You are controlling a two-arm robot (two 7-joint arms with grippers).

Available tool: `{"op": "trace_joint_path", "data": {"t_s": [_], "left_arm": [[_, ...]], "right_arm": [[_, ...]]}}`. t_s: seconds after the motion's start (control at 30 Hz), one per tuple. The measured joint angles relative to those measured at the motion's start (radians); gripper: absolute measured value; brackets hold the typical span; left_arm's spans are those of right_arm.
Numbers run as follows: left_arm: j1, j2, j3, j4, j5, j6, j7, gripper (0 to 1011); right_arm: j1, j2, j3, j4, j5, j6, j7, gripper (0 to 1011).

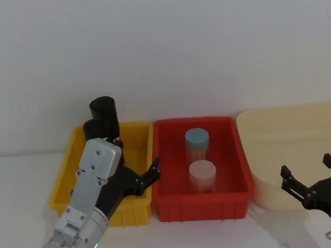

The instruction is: Pick up the garbage bag with the one hand and transfer it to the other hand.

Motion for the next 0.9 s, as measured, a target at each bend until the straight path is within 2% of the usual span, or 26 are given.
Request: {"op": "trace_joint_path", "data": {"t_s": [0.9], "left_arm": [[0.0,0.0,0.0,0.0,0.0,0.0,0.0,1001]], "right_arm": [[0.0,0.0,0.0,0.0,0.0,0.0,0.0,999]]}}
